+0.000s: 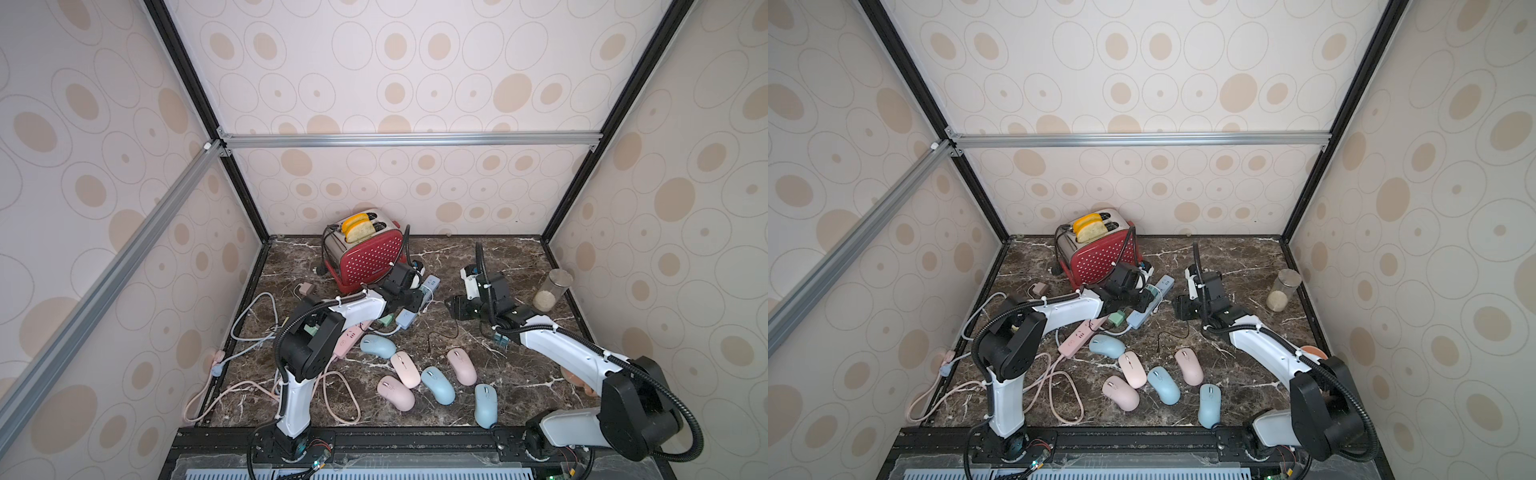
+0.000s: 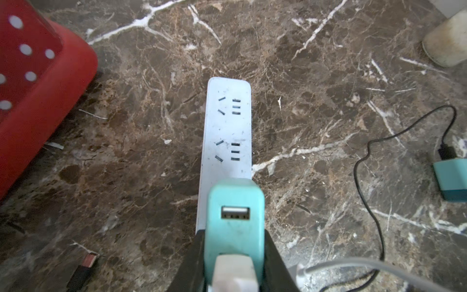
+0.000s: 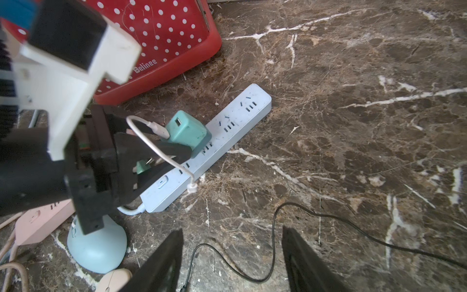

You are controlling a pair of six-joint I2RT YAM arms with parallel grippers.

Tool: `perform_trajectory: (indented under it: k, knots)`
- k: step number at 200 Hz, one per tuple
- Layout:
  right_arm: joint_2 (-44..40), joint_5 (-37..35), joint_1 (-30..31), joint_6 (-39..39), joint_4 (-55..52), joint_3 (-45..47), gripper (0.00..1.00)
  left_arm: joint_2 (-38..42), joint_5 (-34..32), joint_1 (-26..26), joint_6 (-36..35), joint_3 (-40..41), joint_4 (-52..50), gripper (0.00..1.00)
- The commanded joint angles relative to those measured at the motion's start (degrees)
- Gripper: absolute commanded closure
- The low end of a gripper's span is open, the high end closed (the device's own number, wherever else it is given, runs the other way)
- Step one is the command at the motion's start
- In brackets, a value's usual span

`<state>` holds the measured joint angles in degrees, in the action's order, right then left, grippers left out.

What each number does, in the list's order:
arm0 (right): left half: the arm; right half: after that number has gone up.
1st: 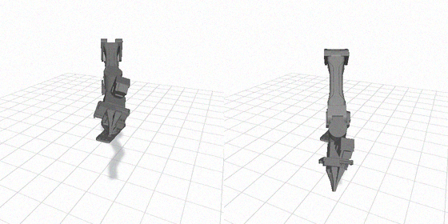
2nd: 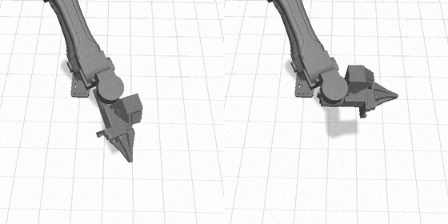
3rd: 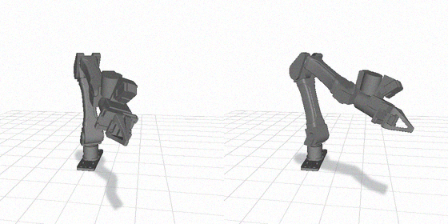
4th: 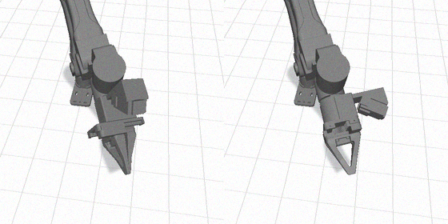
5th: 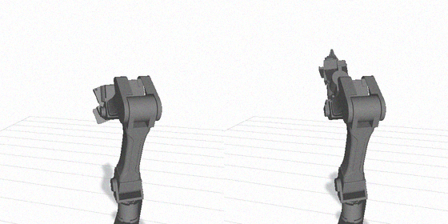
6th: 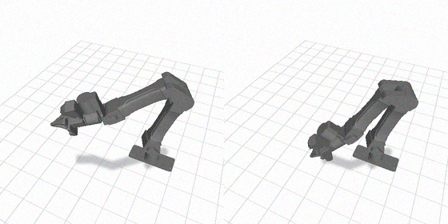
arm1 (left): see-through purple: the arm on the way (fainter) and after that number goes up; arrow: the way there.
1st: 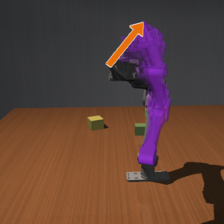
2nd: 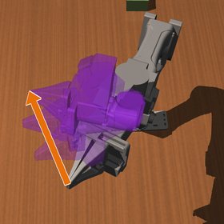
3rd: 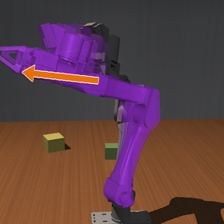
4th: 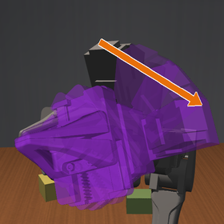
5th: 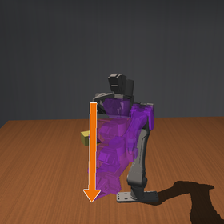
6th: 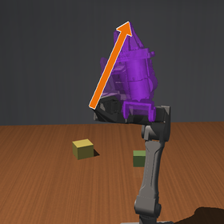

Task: Unplug the wireless mouse
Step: Place the plug at the center of the board, then reset both arms

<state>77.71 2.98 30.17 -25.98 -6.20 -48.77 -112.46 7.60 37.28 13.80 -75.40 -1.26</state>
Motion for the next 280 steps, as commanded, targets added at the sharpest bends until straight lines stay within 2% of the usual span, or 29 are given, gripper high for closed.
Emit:
perform_trajectory:
  k: [1, 26, 44, 74, 97, 106, 111, 120, 125, 149, 151, 155, 158, 198, 238, 242, 245, 258, 280]
  knots:
    - [-2.1, -3.0, -1.2, -1.3, -2.5, 0.7, 0.34, 5.2, 3.1, -0.3, 2.3, 0.6, 2.6, 0.91]
    - [-3.2, -4.1, -3.1, -2.3, -3.5, 1.4, 0.34, 6.7, 11.4, -0.1, 6.3, 2.0, 3.2, 0.87]
    - [-4.0, -4.2, -4.7, -2.7, -4.5, 1.9, 0.35, 3.9, 20.8, 0.5, 10.2, 1.8, 2.6, 0.86]
    - [-5.8, -3.8, -6.6, -2.6, -4.6, 2.7, 0.35, -1.0, 30.2, 2.6, 15.8, 3.3, 5.7, 0.85]
    - [-6.1, -3.0, -7.0, -2.6, -4.5, 2.9, 0.35, -4.0, 33.7, 4.2, 17.6, 0.5, 3.4, 0.84]
    - [-6.1, -2.8, -7.0, -2.7, -4.5, 3.0, 0.35, -4.6, 33.6, 4.7, 16.5, -1.0, 0.0, 0.8]
    - [-6.1, -2.7, -7.1, -2.7, -4.5, 3.0, 0.35, -4.8, 32.8, 4.9, 16.0, -1.7, -1.8, 0.74]
    - [-6.3, -2.4, -7.1, -3.0, -4.1, 3.4, 0.35, -5.1, 30.4, 4.7, 14.9, -2.5, -5.3, 0.52]
    - [-6.5, -2.1, -7.1, -3.1, -4.0, 3.4, 0.35, -4.9, 28.6, 4.5, 14.2, -2.8, -7.5, 0.45]
    - [-6.9, -1.8, -7.1, -3.8, -5.0, 2.9, 0.33, -1.7, 21.8, 2.1, 15.2, -0.9, -9.6, 0.31]
    - [-7.0, -2.0, -7.0, -3.8, -5.2, 2.9, 0.34, -1.2, 21.4, 1.8, 15.3, -0.7, -9.6, 0.26]
    - [-7.2, -2.1, -7.1, -3.9, -5.5, 2.8, 0.33, -0.1, 20.5, 1.4, 15.5, -0.2, -9.6, 0.06]
    - [-7.4, -2.3, -7.0, -4.0, -5.6, 2.8, 0.33, 0.8, 19.7, 1.2, 15.6, 0.2, -9.6, 0.02]
    - [-10.1, -4.2, -7.1, -4.7, -7.9, 2.4, 0.3, 17.9, 0.9, 1.1, 12.8, 6.2, -12.2, 0.01]
    - [-15.4, -5.9, -7.0, -3.5, -2.2, 6.8, 0.28, 44.3, -21.4, 1.5, 9.6, 25.1, 4.7, 0.01]
    - [-15.8, -6.4, -7.0, -3.2, -1.7, 7.4, 0.06, 45.9, -24.0, 1.5, 8.9, 25.8, 4.9, 0.01]
    - [-16.1, -6.5, -7.1, -3.1, -1.6, 7.6, 0.01, 46.7, -25.7, 1.5, 8.2, 26.0, 4.5, 0.01]
    - [-17.0, -7.5, -7.0, -2.4, -0.9, 8.3, 0.0, 49.1, -32.8, 0.9, 5.8, 24.9, 0.8, 0.01]
    - [-17.7, -9.4, -7.0, -0.9, -2.1, 8.0, 0.0, 48.5, -35.5, 0.6, -3.5, 19.5, -6.8, 0.01]
